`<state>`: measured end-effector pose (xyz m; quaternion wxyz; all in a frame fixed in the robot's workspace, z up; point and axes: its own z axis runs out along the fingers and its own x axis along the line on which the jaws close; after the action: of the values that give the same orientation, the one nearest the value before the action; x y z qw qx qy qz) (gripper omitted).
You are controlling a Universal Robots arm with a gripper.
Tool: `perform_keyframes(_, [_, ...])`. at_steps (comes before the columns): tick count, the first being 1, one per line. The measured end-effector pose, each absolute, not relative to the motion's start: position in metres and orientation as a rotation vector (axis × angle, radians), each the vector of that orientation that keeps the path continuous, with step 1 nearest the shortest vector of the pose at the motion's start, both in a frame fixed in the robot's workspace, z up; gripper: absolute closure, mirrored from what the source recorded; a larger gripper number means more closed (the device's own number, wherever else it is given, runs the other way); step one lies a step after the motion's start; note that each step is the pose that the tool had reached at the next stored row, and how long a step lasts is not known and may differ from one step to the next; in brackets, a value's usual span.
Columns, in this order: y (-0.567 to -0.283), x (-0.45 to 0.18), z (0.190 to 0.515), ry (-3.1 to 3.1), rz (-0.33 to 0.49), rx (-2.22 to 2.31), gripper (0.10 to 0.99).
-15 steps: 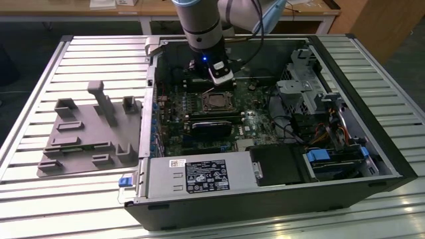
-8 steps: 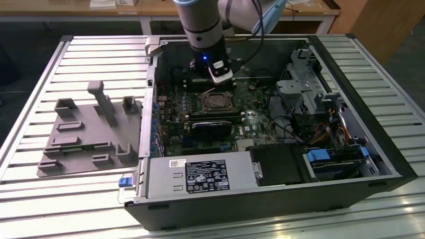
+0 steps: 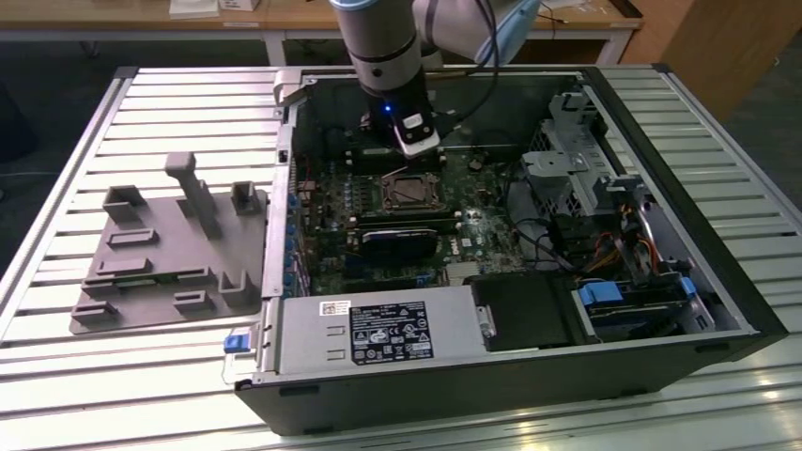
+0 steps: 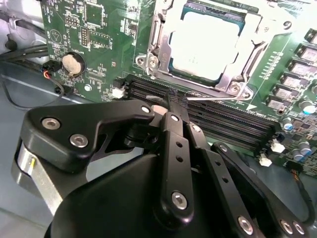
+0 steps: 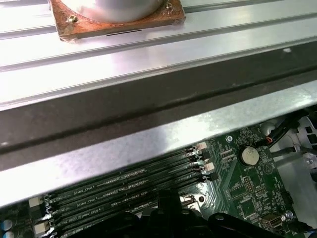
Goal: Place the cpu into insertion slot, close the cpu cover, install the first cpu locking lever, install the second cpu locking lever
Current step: 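Install the first cpu locking lever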
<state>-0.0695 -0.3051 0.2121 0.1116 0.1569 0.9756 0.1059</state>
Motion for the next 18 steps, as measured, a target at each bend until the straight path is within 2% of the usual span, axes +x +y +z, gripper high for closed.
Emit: perform_keyframes(18, [-0.3037, -0.0682, 0.2077, 2.865, 0.3, 0.455, 0.984])
